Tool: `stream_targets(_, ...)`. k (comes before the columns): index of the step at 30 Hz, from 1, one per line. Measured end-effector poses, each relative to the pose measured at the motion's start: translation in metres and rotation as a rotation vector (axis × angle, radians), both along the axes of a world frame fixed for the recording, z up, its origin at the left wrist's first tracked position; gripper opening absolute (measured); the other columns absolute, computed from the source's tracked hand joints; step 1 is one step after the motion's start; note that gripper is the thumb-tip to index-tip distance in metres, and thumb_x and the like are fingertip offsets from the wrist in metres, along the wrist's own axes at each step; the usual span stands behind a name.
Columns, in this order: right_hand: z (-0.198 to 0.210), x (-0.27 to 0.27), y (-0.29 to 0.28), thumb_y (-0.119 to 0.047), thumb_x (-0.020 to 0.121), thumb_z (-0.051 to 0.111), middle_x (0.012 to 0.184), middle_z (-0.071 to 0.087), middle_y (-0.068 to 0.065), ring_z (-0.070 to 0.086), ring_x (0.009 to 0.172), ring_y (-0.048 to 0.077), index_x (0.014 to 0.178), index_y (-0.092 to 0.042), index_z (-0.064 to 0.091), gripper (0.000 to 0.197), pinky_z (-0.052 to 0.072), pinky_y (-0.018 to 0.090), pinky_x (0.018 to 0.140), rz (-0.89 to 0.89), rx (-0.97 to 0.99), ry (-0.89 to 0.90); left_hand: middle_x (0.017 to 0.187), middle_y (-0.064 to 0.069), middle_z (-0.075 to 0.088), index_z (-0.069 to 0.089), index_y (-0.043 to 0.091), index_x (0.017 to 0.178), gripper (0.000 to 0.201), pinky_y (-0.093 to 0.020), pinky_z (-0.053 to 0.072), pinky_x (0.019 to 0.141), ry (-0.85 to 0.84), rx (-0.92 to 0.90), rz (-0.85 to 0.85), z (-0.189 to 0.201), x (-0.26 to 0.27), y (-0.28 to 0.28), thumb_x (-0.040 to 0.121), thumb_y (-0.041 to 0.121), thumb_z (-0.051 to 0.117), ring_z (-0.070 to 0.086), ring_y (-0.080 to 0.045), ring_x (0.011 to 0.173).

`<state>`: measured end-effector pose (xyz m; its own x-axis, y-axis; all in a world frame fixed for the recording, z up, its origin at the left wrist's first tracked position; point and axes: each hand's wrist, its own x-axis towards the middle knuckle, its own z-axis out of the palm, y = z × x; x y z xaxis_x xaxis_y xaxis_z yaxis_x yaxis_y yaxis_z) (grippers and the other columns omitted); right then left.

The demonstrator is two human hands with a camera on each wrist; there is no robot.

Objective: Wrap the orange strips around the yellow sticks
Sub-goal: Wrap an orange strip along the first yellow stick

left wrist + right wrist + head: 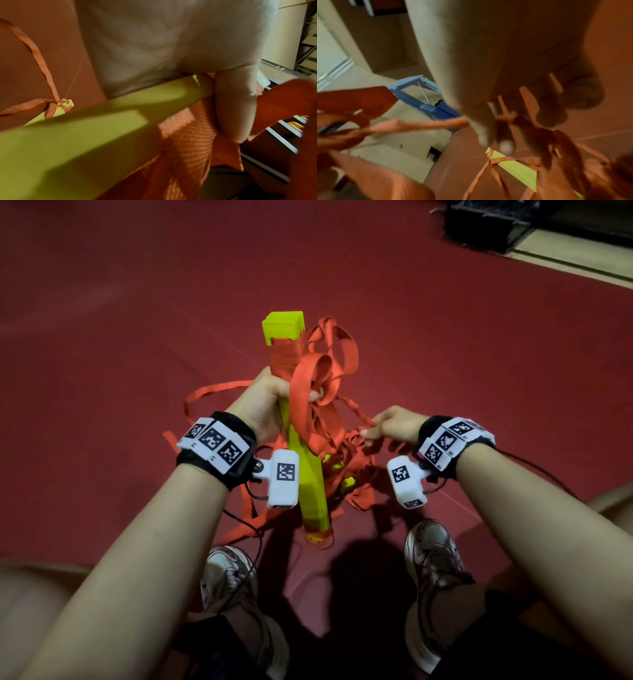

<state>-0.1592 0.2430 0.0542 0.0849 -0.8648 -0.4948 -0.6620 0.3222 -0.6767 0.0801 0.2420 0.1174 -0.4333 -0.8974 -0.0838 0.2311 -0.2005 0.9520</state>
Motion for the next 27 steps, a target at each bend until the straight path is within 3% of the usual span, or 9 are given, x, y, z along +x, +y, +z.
stream_targets(4, -0.001, -0.028, -0.025, -0.035, 0.093, 0.061, 0.091, 0.073, 0.013, 0.065, 0.071, 0.027, 0.093, -0.015, 0.070, 0.023, 0.060, 0.041, 0.071, -0.583, -0.357, 0.137, 0.075, -0.007, 0.073, 0.078, 0.011, 0.074, 0.027, -0.035, 0.058, 0.075, 0.000, 0.013, 0.012, 0.002, -0.002, 0.000, 0.062, -0.008, 0.062, 0.069, -0.019, 0.067)
stream_targets(7, 0.028, -0.039, -0.036, -0.054, 0.098, 0.051, 0.073, 0.063, 0.013, 0.060, 0.046, 0.025, 0.088, -0.008, 0.060, 0.047, 0.054, 0.035, 0.051, -0.932, -0.336, -0.389, 0.077, -0.008, 0.070, 0.078, 0.012, 0.075, 0.029, -0.036, 0.051, 0.079, -0.029, 0.012, 0.009, 0.000, -0.003, -0.002, 0.054, -0.006, 0.068, 0.064, -0.021, 0.068)
stream_targets(9, 0.042, -0.044, -0.031, -0.066, 0.095, 0.048, 0.079, 0.056, 0.015, 0.063, 0.050, 0.029, 0.091, -0.007, 0.053, 0.059, 0.059, 0.041, 0.058, -1.015, -0.156, -0.720, 0.079, -0.008, 0.069, 0.078, 0.013, 0.076, 0.032, -0.037, 0.047, 0.079, -0.023, 0.008, 0.004, -0.002, -0.003, -0.004, 0.049, -0.001, 0.073, 0.062, -0.023, 0.072)
stream_targets(12, 0.040, -0.040, -0.022, -0.077, 0.090, 0.044, 0.094, 0.060, 0.022, 0.068, 0.080, 0.046, 0.099, -0.002, 0.055, 0.076, 0.058, 0.062, 0.077, -0.892, 0.009, -0.736, 0.080, -0.011, 0.068, 0.076, 0.010, 0.080, 0.034, -0.038, 0.047, 0.077, -0.026, 0.012, 0.010, -0.004, -0.003, -0.006, 0.046, 0.003, 0.076, 0.062, -0.022, 0.069)
stream_targets(16, 0.046, -0.023, -0.022, -0.072, 0.097, 0.029, 0.081, 0.066, 0.024, 0.068, 0.072, 0.035, 0.089, -0.004, 0.057, 0.075, 0.055, 0.041, 0.064, -0.718, -0.064, -0.722, 0.077, -0.006, 0.074, 0.079, 0.010, 0.077, 0.028, -0.032, 0.056, 0.071, -0.019, -0.031, 0.026, -0.002, -0.004, -0.003, 0.061, -0.006, 0.063, 0.070, -0.018, 0.068)
stream_targets(19, 0.075, -0.010, -0.029, -0.053, 0.104, 0.035, 0.067, 0.058, 0.012, 0.059, 0.053, 0.024, 0.071, -0.009, 0.056, 0.059, 0.050, 0.031, 0.064, -0.700, -0.247, -1.026, 0.075, -0.005, 0.075, 0.080, 0.011, 0.074, 0.029, -0.029, 0.057, 0.067, -0.007, -0.070, -0.012, -0.001, -0.004, -0.001, 0.066, -0.007, 0.058, 0.071, -0.017, 0.067)
stream_targets(21, 0.104, 0.001, -0.028, -0.035, 0.102, 0.040, 0.072, 0.063, 0.016, 0.062, 0.061, 0.027, 0.079, -0.004, 0.059, 0.043, 0.051, 0.032, 0.066, -0.660, -0.351, -1.125, 0.078, -0.008, 0.075, 0.079, 0.010, 0.078, 0.027, -0.033, 0.055, 0.069, -0.023, -0.076, -0.039, -0.002, -0.005, -0.004, 0.068, -0.005, 0.059, 0.070, -0.020, 0.069)
stream_targets(23, 0.128, 0.014, -0.020, -0.018, 0.089, 0.044, 0.082, 0.066, 0.023, 0.066, 0.066, 0.031, 0.090, 0.000, 0.060, 0.024, 0.055, 0.034, 0.067, -0.550, -0.392, -1.131, 0.083, -0.012, 0.075, 0.079, 0.008, 0.083, 0.027, -0.039, 0.051, 0.078, -0.048, -0.079, -0.056, -0.005, -0.007, -0.006, 0.068, -0.005, 0.060, 0.069, -0.027, 0.074)
stream_targets(27, 0.143, 0.046, 0.004, -0.009, 0.062, 0.042, 0.083, 0.069, 0.027, 0.066, 0.069, 0.035, 0.092, 0.004, 0.061, 0.038, 0.058, 0.037, 0.068, -0.266, -0.254, -1.184, 0.093, -0.015, 0.073, 0.078, 0.010, 0.089, 0.035, -0.041, 0.054, 0.082, 0.038, -0.073, -0.073, -0.008, -0.014, -0.008, 0.065, -0.009, 0.060, 0.068, -0.032, 0.089)
